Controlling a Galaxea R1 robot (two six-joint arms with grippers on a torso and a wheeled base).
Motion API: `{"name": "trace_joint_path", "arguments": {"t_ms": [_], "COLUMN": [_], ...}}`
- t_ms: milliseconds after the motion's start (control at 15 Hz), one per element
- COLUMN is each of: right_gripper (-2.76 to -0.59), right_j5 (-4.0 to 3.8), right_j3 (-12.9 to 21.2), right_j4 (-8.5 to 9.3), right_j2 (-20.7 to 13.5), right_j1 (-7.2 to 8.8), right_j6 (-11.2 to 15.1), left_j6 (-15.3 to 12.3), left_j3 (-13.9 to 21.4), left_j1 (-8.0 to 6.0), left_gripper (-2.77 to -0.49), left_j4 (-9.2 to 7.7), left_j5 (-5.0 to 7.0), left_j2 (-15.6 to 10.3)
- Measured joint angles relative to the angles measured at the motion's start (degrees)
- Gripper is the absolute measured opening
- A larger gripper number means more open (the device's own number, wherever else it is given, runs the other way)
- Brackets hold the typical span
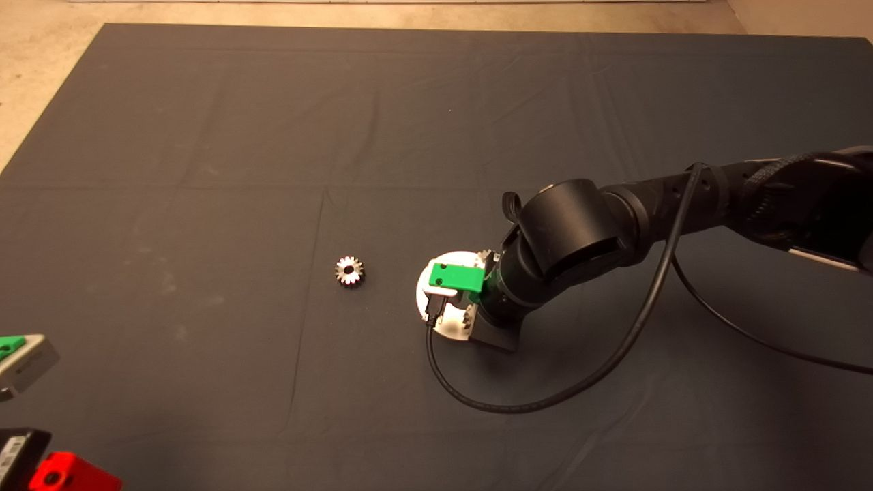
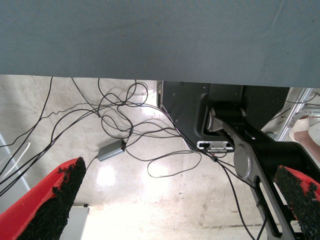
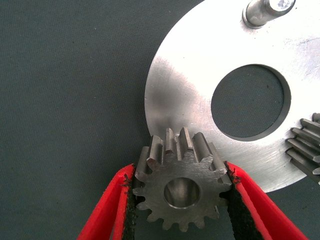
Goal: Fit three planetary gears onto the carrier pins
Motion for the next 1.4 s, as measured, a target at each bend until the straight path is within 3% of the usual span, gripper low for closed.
{"name": "trace_joint_path", "arguments": {"t_ms": [1400], "right_gripper": [-2.28], "right_j5": [-0.07], "right_j3": [0.0], "right_j4": [-0.13], "right_j2": [-0.64], "right_j1": [-0.59], "right_j6": [-1.57], "left_j6": [0.11], "left_j3": [0.0], "left_j1": [0.0], "left_gripper": [-0.51], "left_j4": [-0.01], "left_j5": [0.0], "left_j2": [-0.05]}}
